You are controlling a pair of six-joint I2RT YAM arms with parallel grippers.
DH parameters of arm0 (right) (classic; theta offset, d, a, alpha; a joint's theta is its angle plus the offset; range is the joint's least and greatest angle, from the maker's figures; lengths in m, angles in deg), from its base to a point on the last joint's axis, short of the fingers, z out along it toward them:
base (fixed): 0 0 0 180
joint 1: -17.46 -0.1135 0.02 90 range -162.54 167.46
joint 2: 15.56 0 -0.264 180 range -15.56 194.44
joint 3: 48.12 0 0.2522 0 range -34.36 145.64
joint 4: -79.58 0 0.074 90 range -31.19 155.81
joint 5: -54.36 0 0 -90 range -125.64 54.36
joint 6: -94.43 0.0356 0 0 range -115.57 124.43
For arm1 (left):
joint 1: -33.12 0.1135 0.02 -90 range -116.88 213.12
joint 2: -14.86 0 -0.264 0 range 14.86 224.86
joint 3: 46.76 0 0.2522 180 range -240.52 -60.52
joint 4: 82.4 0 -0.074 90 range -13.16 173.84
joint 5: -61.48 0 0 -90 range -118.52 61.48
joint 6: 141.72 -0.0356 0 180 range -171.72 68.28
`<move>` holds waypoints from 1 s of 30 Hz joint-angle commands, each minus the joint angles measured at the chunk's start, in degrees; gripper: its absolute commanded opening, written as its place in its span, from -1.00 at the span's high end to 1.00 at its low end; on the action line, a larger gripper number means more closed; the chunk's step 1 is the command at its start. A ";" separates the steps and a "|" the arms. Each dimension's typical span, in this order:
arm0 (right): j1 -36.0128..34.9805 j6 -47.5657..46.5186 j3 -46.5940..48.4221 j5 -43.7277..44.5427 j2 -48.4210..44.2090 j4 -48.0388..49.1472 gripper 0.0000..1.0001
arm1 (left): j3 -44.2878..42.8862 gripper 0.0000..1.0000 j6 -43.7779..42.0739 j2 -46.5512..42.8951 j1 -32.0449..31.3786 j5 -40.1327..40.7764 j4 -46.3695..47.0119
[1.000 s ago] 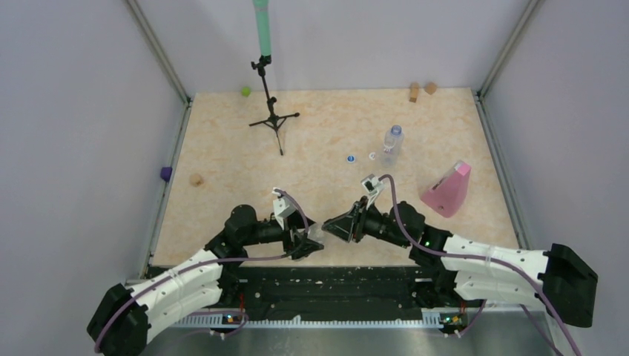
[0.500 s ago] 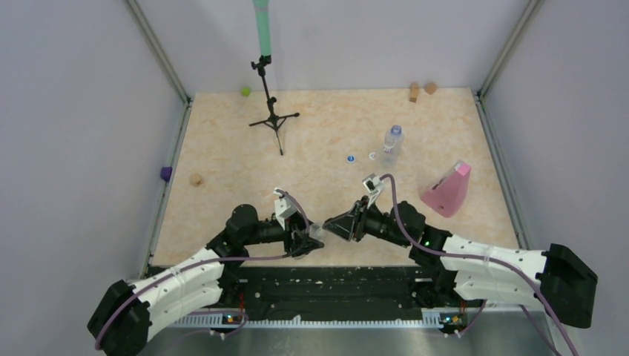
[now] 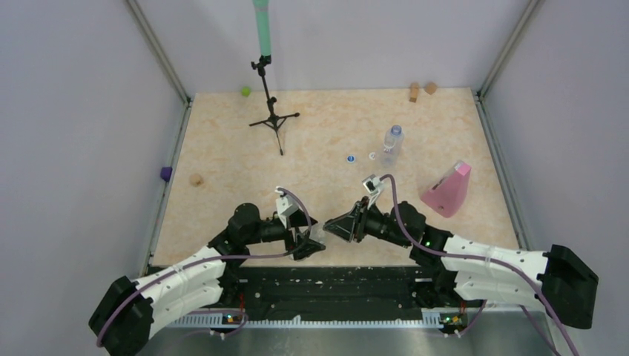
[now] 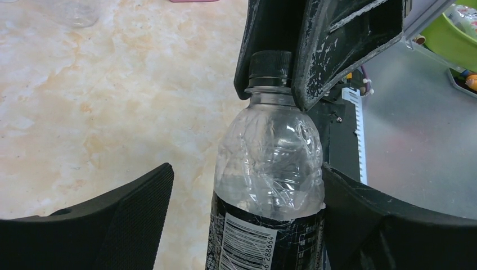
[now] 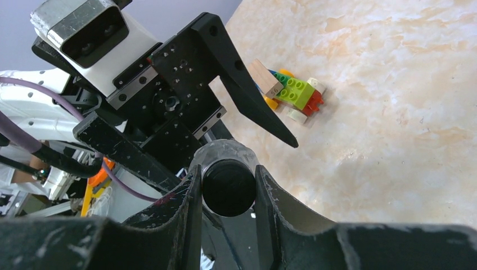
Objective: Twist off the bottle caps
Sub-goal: Pick up the plastic bottle at the center of the board.
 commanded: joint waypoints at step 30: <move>-0.15 -0.27 -1.09 2.03 -5.75 -5.73 1.00 | 0.56 -0.87 1.15 -3.85 0.41 6.60 4.86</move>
